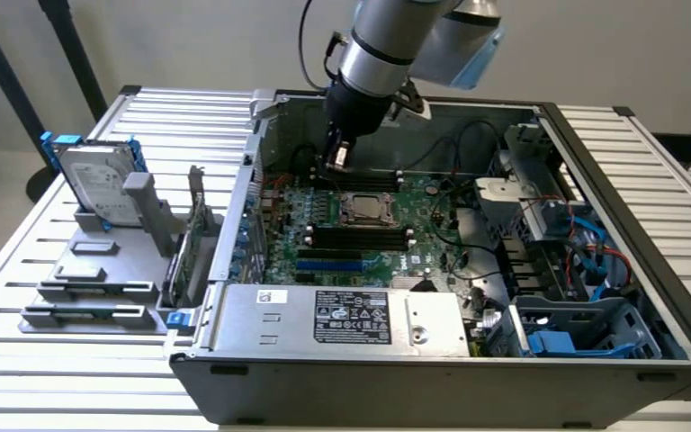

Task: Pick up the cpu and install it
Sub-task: 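Install the first cpu locking lever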

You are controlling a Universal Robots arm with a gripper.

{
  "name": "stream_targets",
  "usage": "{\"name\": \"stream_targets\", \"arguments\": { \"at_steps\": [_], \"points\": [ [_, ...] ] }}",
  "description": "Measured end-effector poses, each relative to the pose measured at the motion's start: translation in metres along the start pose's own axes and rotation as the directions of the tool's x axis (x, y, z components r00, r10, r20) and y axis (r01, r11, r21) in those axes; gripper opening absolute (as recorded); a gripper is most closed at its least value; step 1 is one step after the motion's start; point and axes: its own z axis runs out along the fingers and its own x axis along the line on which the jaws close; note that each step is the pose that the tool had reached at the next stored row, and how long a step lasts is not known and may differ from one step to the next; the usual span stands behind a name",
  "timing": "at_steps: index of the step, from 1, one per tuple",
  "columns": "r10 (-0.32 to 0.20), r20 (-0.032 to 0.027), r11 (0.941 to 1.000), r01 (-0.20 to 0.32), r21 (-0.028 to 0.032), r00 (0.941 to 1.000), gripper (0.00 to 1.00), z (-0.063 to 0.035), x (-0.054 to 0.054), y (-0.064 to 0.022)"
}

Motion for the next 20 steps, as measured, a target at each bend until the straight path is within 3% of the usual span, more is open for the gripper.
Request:
{"name": "stream_targets", "arguments": {
  "at_steps": [4, 8, 14, 20],
  "points": [
    [0.044, -0.0138, 0.9990, -0.044, -0.0012, 0.9990, 0.11, 0.0004, -0.0001, -0.0013],
    [0.100, -0.0329, 0.9949, -0.101, -0.0017, 0.9944, 0.11, 0.0005, -0.0001, -0.0016],
    [0.168, -0.0694, 0.9857, -0.169, 0.0020, 0.9833, 0.11, 0.0007, -0.0002, -0.0022],
    [0.227, -0.1082, 0.9737, -0.228, 0.0091, 0.9678, 0.11, 0.0009, -0.0002, -0.0030]
  ]
}}
